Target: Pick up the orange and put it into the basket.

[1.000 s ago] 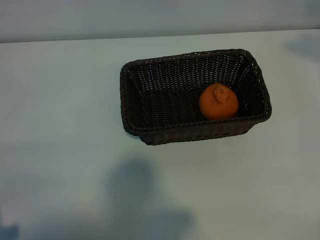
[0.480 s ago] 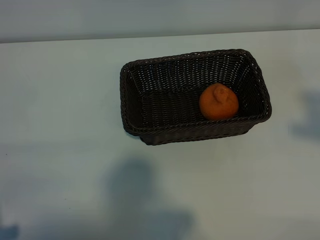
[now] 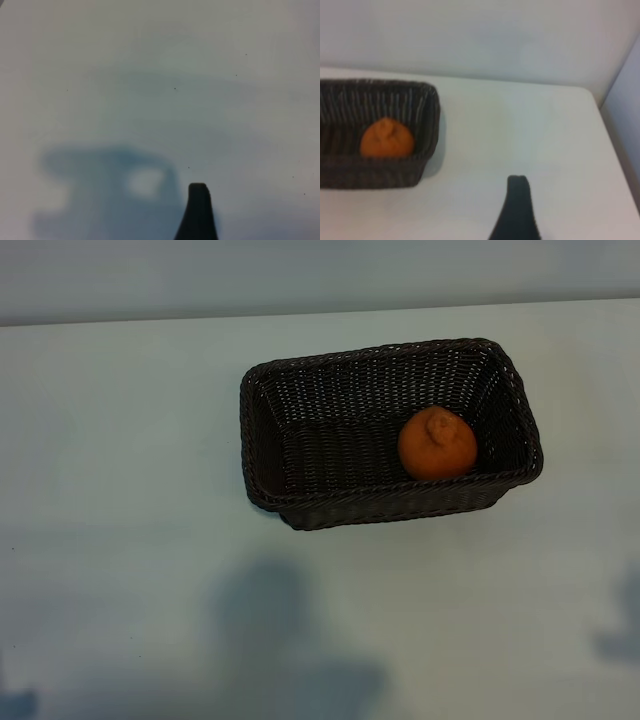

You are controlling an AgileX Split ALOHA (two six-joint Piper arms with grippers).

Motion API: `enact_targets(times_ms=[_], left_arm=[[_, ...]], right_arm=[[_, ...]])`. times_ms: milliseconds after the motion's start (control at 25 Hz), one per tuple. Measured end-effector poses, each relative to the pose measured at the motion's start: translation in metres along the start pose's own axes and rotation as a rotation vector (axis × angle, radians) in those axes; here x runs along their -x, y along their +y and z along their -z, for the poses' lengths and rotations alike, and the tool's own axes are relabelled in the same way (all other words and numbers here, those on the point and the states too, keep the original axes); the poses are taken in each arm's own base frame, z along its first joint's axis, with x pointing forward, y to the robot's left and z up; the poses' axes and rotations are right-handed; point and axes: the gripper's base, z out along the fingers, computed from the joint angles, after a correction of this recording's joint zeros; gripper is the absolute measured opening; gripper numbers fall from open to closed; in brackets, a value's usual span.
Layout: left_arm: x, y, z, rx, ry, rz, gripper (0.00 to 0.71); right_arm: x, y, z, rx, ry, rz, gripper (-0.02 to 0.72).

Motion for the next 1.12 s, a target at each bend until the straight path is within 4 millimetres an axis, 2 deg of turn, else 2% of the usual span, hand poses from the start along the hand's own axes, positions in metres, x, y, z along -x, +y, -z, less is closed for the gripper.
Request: enact_targets(times_ms=[160, 360, 640, 1120], left_arm=[[0.000, 0.000, 0.000, 0.000, 0.000, 0.000, 0.592], [0.000, 0.000, 0.000, 0.000, 0.000, 0.000, 0.592], [0.000, 0.000, 0.000, 0.000, 0.000, 0.000, 0.592], [0.000, 0.000, 0.000, 0.000, 0.000, 0.000, 0.592]], right_arm=[[-0.027, 0.000, 0.006, 0.000, 0.001, 0.010, 0.560], [-0.041, 0.000, -0.002, 0.003, 0.089, -0.015, 0.560], [-0.070, 0.001, -0.030, 0.010, 0.234, -0.025, 0.560], [-0.072, 0.002, -0.032, 0.022, 0.238, -0.032, 0.560]])
